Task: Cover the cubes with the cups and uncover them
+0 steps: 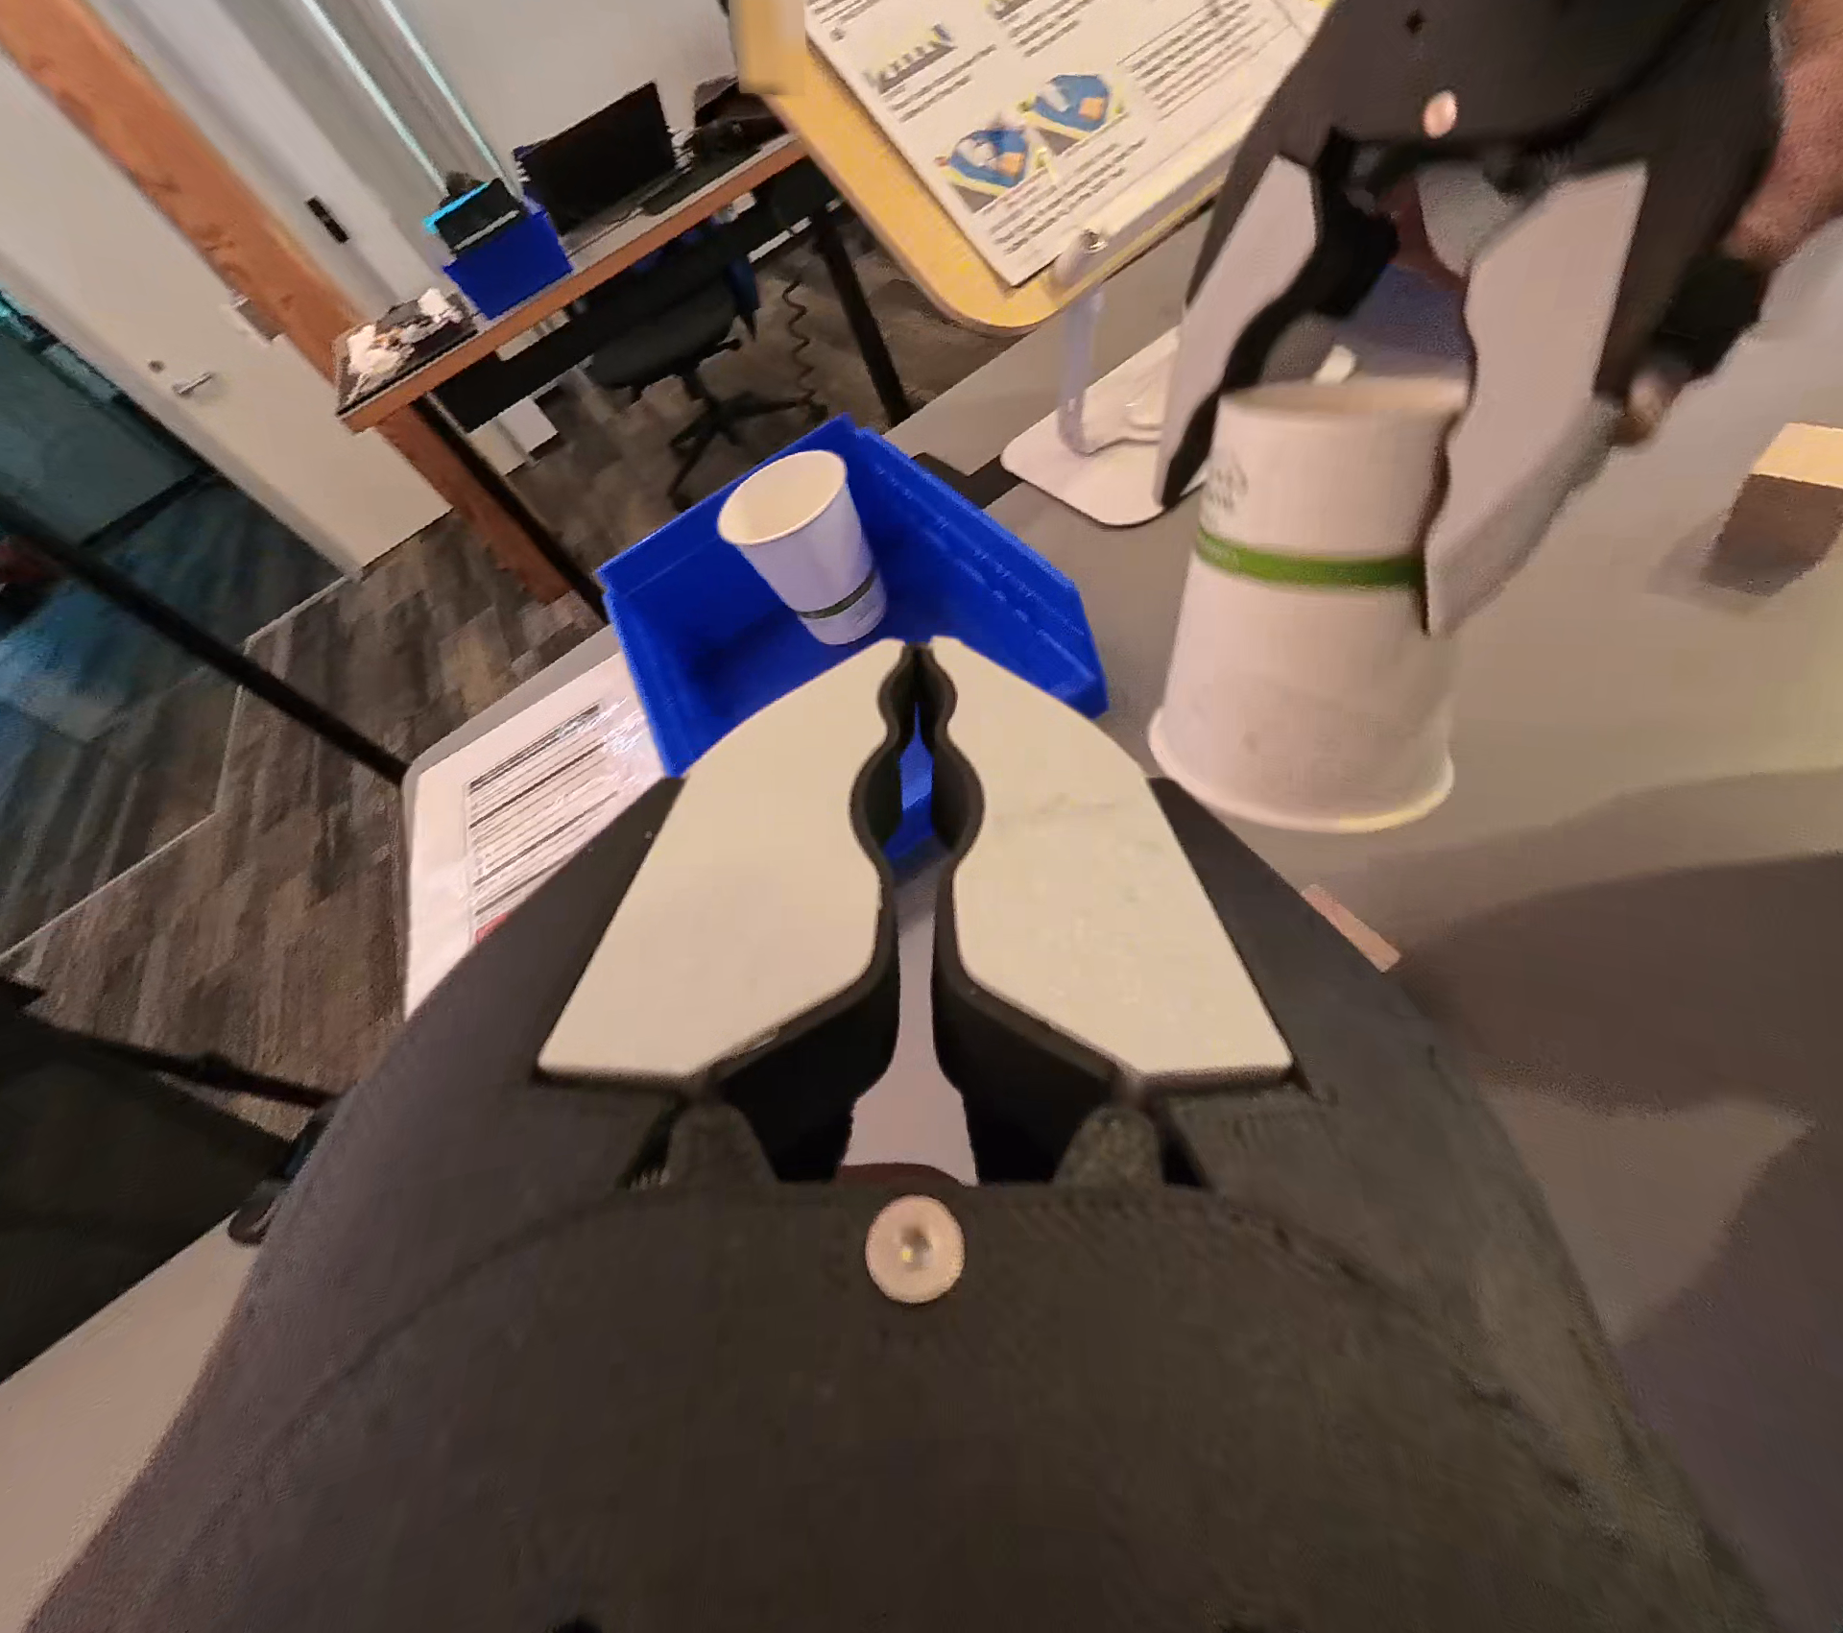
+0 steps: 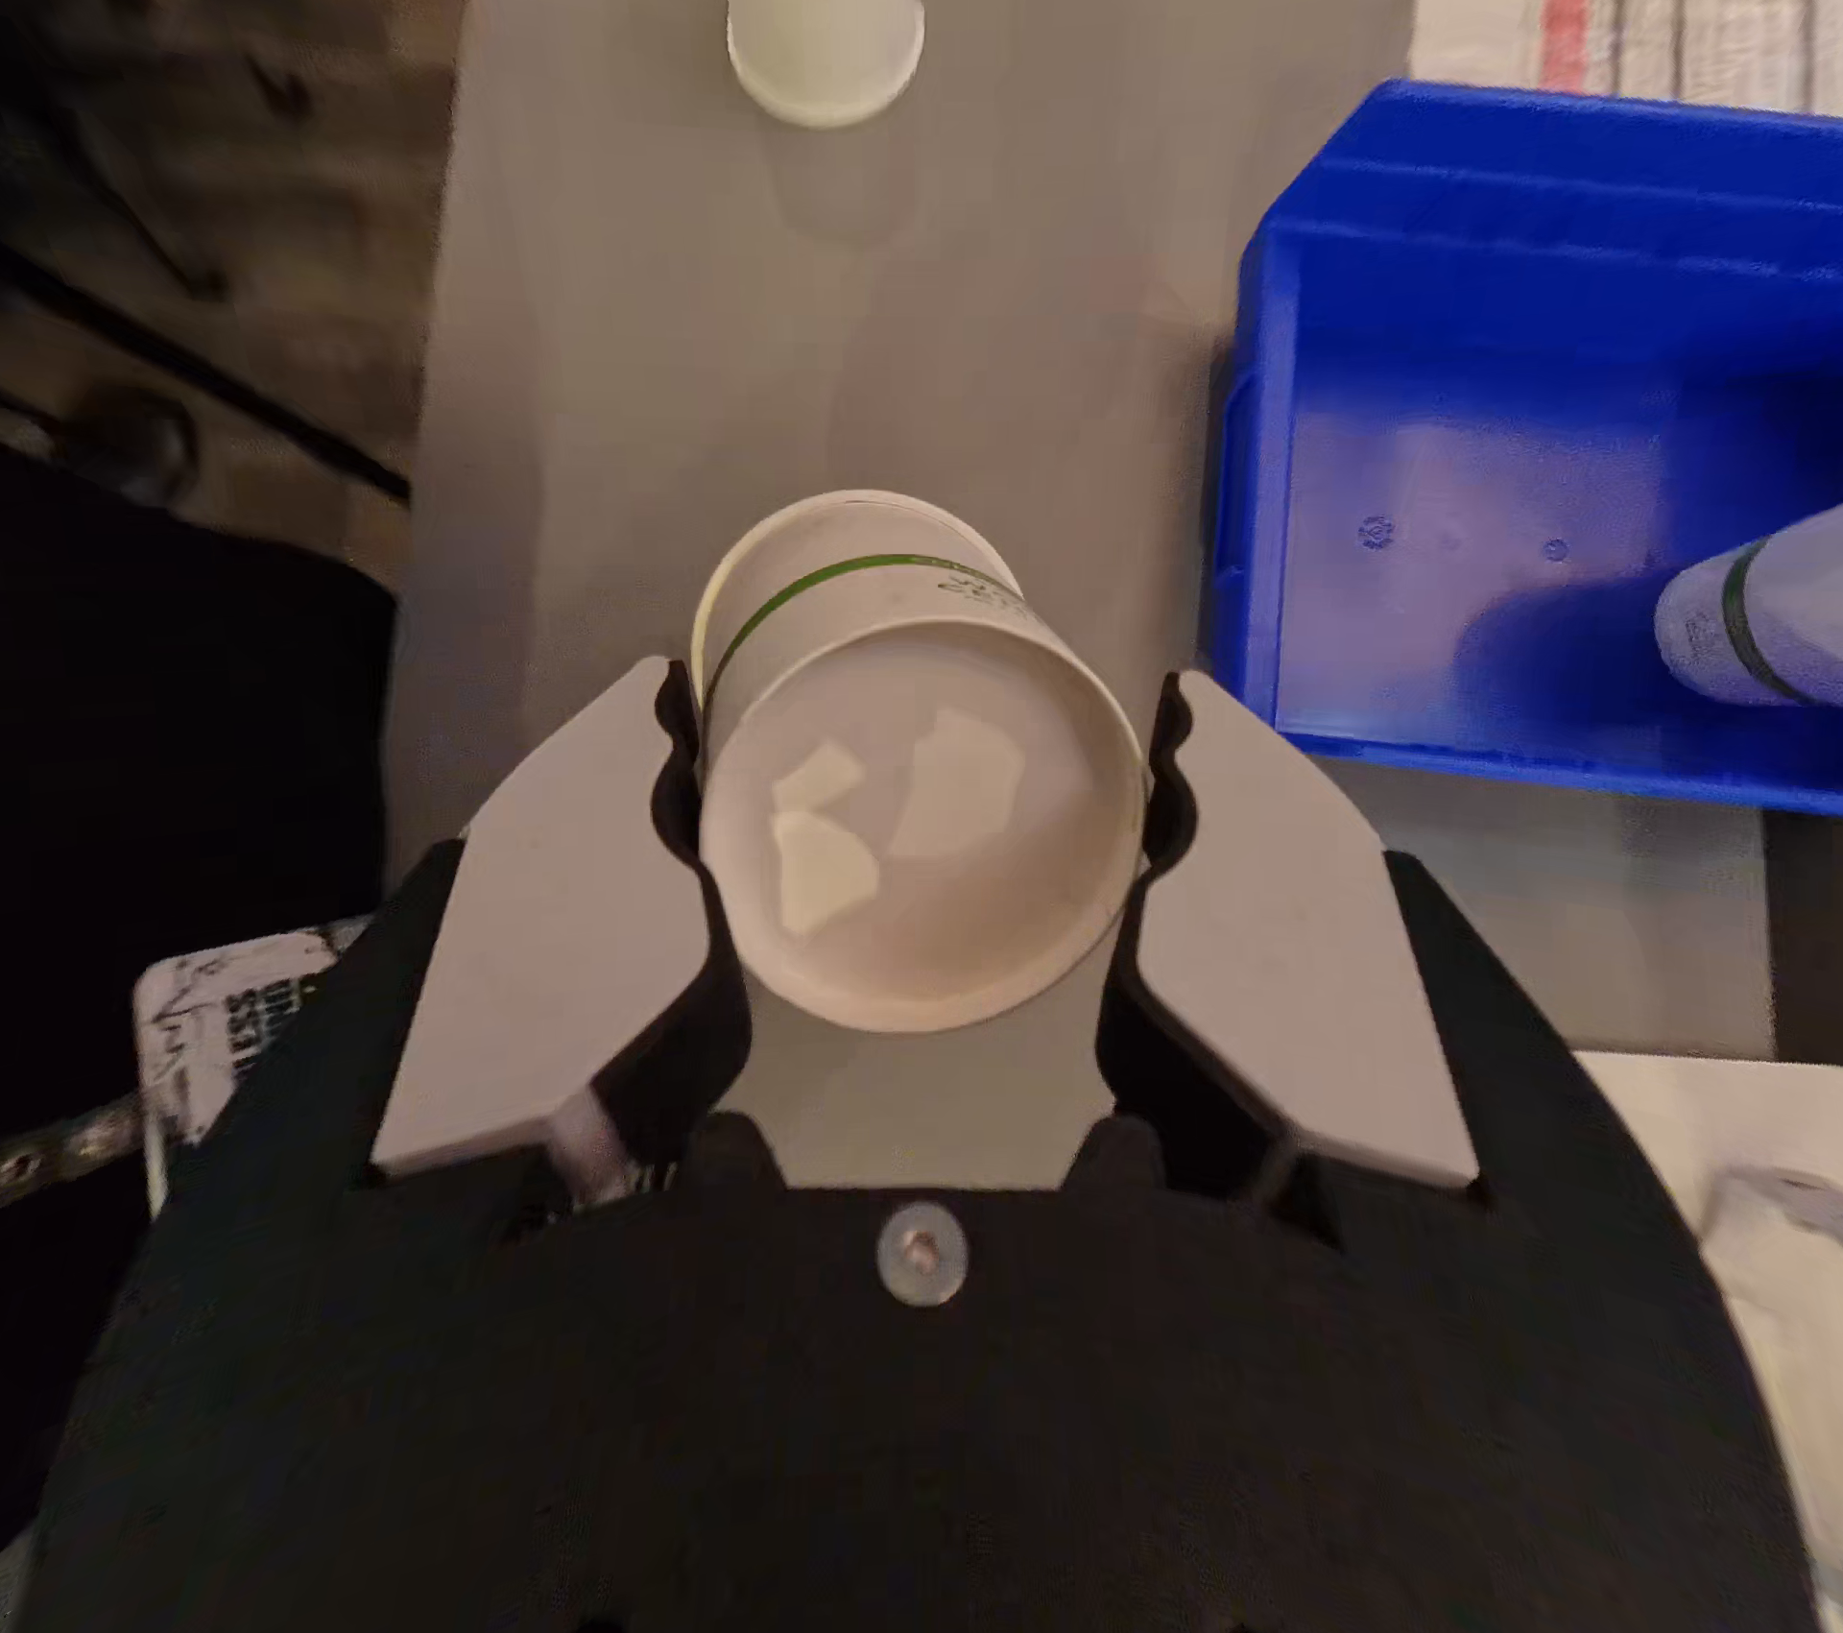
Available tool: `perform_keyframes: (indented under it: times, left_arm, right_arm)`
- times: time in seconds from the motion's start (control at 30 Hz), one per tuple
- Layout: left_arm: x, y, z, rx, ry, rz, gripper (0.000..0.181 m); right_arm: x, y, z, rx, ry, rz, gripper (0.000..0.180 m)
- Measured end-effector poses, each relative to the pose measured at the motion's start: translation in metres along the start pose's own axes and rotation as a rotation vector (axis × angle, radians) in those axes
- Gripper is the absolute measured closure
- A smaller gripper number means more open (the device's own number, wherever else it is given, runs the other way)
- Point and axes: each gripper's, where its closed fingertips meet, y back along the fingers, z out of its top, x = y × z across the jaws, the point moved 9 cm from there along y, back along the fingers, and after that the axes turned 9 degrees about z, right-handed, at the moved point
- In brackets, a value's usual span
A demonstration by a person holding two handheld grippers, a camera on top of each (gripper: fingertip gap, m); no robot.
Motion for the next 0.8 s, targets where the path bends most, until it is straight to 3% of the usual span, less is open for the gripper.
perform_keyframes:
  times: [0.03, 0.2, 0.37, 0.67, 0.73, 0.8]
  left_arm:
    - [0.005, 0.002, -0.002, 0.003, 0.011, 0.016, 0.181]
    - [0.023, 0.014, -0.010, 0.019, 0.069, 0.077, 0.181]
    - [0.031, 0.020, -0.019, 0.048, 0.073, 0.111, 0.181]
    - [0.035, 0.013, -0.021, 0.063, 0.050, 0.106, 0.181]
    - [0.037, 0.010, -0.020, 0.056, 0.054, 0.098, 0.181]
    - [0.039, 0.007, -0.018, 0.051, 0.052, 0.094, 0.181]
  right_arm:
    - [0.003, -0.014, 0.006, 0.069, 0.032, -0.008, 0.091]
    - [0.016, -0.077, 0.017, 0.255, 0.121, 0.027, 0.091]
    - [0.024, -0.131, -0.005, 0.408, 0.157, 0.052, 0.089]
    - [0.028, -0.135, -0.006, 0.392, 0.185, 0.004, 0.088]
    - [0.027, -0.135, -0.009, 0.389, 0.177, -0.024, 0.058]
    - [0.028, -0.124, -0.007, 0.307, 0.150, -0.032, 0.055]
